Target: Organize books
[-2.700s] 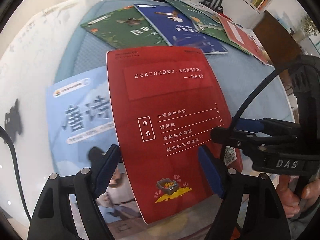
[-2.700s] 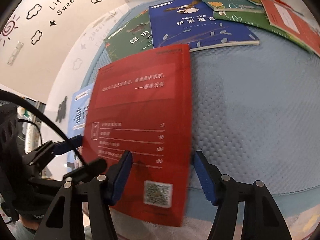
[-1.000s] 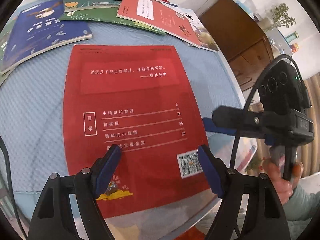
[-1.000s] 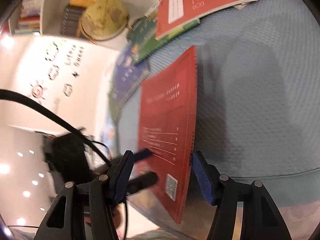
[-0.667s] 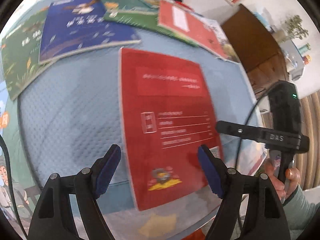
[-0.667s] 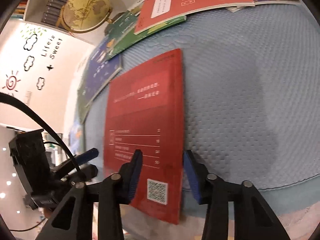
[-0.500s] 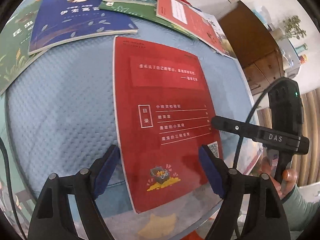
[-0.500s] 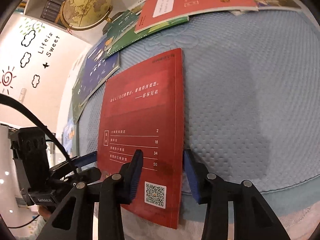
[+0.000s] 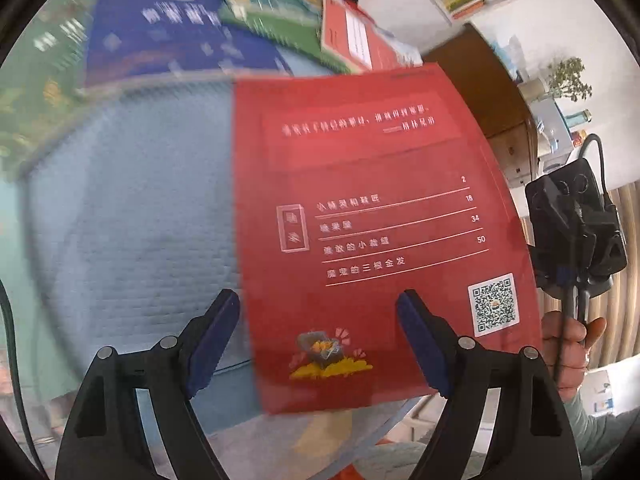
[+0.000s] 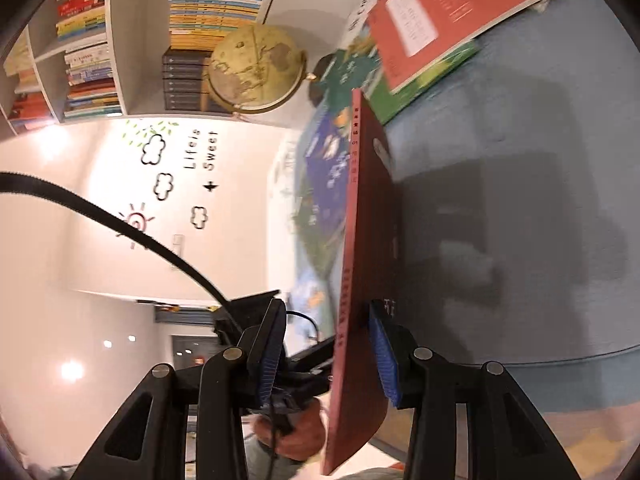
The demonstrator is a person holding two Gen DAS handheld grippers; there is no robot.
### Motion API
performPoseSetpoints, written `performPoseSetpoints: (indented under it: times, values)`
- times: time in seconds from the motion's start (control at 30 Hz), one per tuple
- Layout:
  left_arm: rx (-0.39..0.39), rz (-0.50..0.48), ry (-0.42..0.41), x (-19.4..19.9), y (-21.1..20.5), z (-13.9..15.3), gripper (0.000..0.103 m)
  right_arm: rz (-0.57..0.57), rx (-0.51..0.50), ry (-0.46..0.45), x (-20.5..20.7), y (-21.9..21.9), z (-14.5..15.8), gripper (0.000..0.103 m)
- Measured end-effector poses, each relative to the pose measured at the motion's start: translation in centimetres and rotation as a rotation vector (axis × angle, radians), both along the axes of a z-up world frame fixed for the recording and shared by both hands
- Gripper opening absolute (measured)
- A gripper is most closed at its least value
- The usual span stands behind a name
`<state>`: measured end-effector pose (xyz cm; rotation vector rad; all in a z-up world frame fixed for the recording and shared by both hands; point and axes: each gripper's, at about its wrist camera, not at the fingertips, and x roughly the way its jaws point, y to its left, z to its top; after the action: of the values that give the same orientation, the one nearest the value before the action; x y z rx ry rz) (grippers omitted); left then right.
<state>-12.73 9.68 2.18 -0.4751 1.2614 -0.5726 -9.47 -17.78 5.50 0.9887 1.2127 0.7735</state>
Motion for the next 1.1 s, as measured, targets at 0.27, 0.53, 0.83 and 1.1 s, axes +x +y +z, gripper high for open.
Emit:
performPoseSetpoints:
  times: [0.27,0.53,0.83,1.1]
  values:
    - [0.101,0.237,-0.116,-3.3,11.7,5.4,0.079,0.114,0.072,-0.071,-0.3,8.3,3.1,0.063]
    - [0.291,0.342,-0.108,-6.0,18.8,4.9,0.079,0.245,-0.156,-0.077,-2.1,16.2,1.2,0.063]
    - [0.368,0.220,-0.044,-4.6,15.5,0.3,0.071,0.242,-0.687,-0.088,-3.4,18.2,-2.1,0.063]
    - [0.348,0.134,-0.081,-3.4,13.4,0.6,0.071,0.243,-0.807,-0.131,-5.0,20.9,-2.9,0.047]
